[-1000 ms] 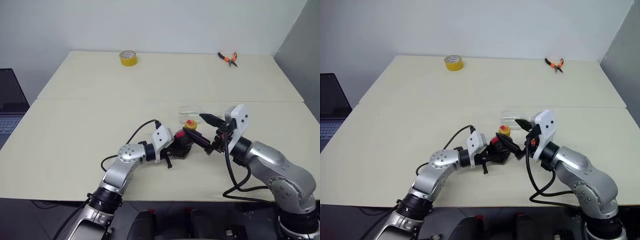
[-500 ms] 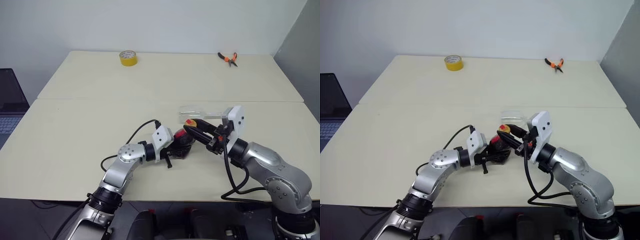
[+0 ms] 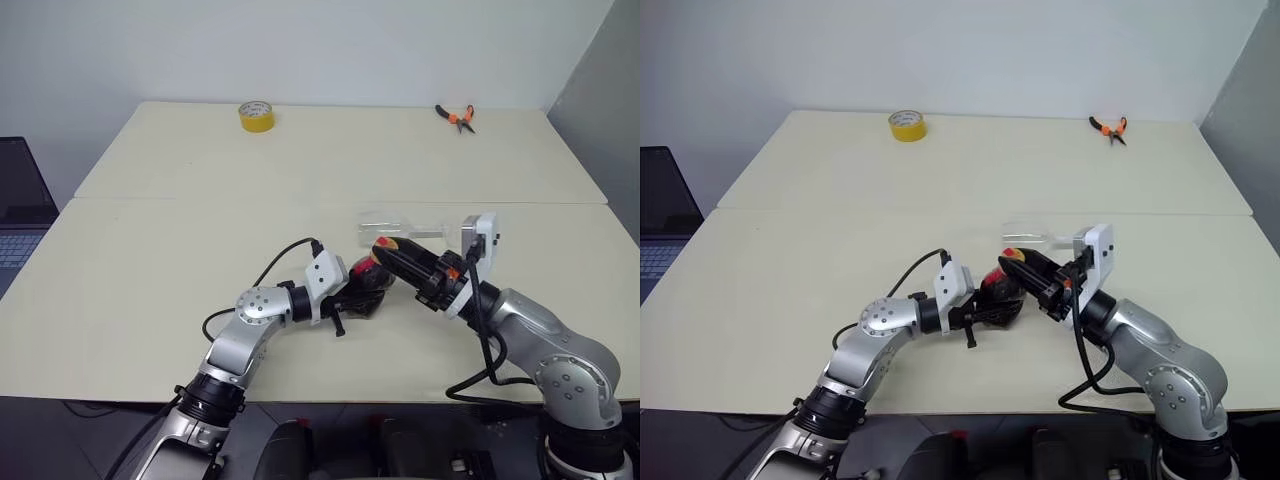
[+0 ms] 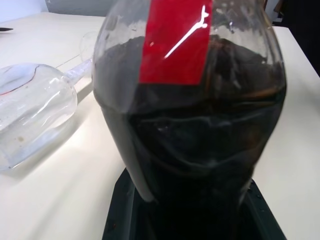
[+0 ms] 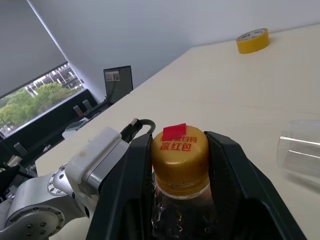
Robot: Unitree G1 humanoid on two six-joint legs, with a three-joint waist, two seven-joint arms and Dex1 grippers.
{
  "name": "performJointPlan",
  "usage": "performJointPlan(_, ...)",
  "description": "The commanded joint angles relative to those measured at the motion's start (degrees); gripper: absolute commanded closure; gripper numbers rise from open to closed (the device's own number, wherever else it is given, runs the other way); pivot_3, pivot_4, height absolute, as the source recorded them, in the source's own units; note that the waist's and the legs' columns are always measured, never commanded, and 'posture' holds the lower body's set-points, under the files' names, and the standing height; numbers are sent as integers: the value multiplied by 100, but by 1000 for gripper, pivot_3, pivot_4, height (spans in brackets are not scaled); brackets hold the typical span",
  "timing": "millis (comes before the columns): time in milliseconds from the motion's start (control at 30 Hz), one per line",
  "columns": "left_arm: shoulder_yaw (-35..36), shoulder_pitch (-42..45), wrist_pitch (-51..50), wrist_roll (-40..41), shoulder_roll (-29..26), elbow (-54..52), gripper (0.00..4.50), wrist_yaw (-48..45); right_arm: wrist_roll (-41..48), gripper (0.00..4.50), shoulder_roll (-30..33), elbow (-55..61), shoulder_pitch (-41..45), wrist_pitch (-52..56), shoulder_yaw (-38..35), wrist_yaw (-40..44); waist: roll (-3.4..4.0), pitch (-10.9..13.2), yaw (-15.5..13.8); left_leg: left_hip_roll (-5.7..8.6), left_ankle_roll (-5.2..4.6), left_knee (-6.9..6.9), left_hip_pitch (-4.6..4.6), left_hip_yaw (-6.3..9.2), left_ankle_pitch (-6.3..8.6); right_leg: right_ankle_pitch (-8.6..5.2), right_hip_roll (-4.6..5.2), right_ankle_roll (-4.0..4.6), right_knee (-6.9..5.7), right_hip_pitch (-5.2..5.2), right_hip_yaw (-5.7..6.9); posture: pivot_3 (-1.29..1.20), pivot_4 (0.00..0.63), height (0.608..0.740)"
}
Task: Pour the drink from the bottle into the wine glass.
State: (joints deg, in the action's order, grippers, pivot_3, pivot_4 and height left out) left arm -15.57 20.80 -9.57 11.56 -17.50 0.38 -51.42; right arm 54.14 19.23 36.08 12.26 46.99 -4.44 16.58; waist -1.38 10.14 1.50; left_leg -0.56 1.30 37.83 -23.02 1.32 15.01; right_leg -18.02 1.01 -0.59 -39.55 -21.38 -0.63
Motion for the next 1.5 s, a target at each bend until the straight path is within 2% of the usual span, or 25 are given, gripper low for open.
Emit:
performJointPlan(33,43,21,115,50,51,-137,3855,22,152,3253,-6,338,121,-241,-55,53,0,0,1,0,0,0,0,0,0,0,0,0,0,0,0,0,150,740)
performJointPlan(300,36,13,98,59,28,-167,3856,30,-2184,3254,832,572,180,-1376,775,352,0,0,0,1,0,0,0,0,0,0,0,-1,1,-2,1,0,150,740)
performJointPlan(467,22,19,80,72,20,-192,3859,25,-1941,3254,633,564,119,-1529,612,486,0,0,-2,0,1,0,0,0,0,0,0,-1,1,-1,1,0,150,740)
performJointPlan(767,18,52,77,81,21,-174,3860,24,-1939,3254,684,492,32,-1308,595,495,0,0,-3,0,1,0,0,0,0,0,0,0,0,-1,1,0,150,740)
performJointPlan(1033,8,56,80,82,10,-170,3861,30,-2018,463,649,471,75,-1272,578,426,0,0,-4,0,1,0,0,0,0,0,0,0,0,-1,0,0,150,740)
performJointPlan(1500,8,44,81,92,-18,-183,3861,8,-2357,457,857,475,-18,-1245,508,465,0,0,-4,1,1,1,0,0,0,0,0,0,0,-1,1,0,150,740)
